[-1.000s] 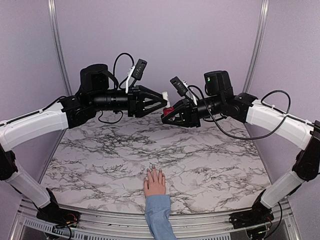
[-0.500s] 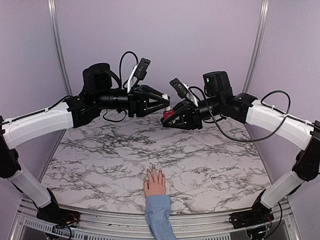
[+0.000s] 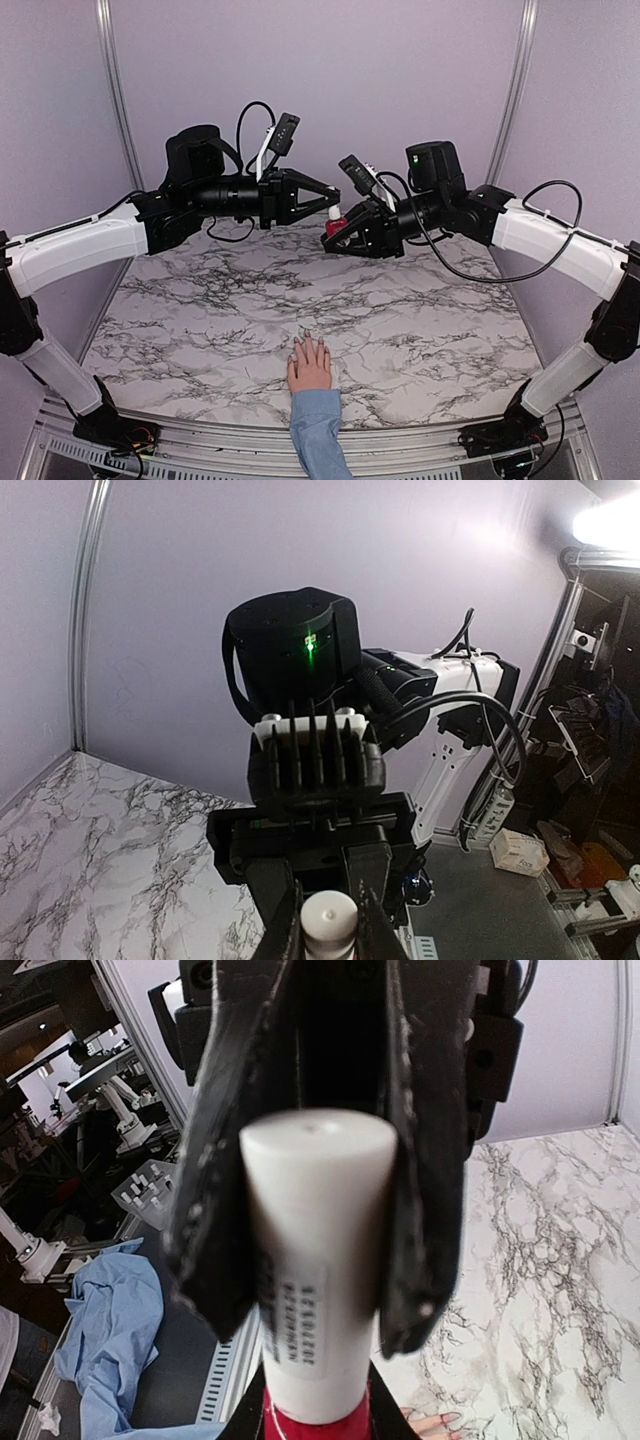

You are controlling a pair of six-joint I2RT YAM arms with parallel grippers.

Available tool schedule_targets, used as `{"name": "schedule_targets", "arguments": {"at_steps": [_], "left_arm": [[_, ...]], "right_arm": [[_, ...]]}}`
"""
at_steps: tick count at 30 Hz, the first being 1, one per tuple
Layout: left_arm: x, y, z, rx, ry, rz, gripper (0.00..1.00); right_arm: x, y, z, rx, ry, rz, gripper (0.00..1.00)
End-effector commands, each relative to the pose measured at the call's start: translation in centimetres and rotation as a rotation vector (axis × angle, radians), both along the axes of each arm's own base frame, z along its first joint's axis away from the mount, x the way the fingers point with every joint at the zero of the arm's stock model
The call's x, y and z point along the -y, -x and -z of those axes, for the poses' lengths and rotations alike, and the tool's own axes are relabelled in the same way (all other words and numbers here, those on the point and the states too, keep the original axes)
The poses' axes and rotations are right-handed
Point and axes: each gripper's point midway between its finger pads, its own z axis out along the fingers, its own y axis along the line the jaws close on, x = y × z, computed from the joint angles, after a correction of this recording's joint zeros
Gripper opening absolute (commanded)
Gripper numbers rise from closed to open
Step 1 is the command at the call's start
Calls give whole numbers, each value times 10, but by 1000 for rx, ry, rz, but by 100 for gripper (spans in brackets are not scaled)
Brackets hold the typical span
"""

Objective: Paint the nails
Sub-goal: Unscrew the cap of the nail polish bottle.

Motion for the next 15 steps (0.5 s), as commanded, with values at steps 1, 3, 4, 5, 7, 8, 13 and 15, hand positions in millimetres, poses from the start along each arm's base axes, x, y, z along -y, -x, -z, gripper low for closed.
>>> {"name": "schedule_targets", "arguments": {"at_steps": [1, 3, 4, 5, 7, 8, 13, 15], "left_arm": [[0, -6, -10, 6, 39, -69, 0], [-1, -9, -6, 4, 34, -99, 0], [-2, -11, -7, 7, 35, -114, 0], [-3, -13, -6, 5, 33, -129, 0], [-5, -18, -3, 7, 25, -169, 0], [-6, -21, -3, 9, 23, -192, 0], [-10, -38, 7, 8, -5, -294, 0], [-11, -44, 10, 5, -16, -329, 0]], "right_arm": [[0, -16, -14, 55, -4, 94, 0], [0, -22, -14, 67, 5, 130, 0], [0, -27, -13, 73, 13, 154, 0], [0, -31, -12, 78, 20, 177, 0], [-1, -41, -12, 87, 35, 229, 0], [-1, -45, -11, 88, 42, 248, 0], [-2, -64, -4, 95, 70, 333, 0], [-2, -70, -3, 103, 76, 368, 0]]}}
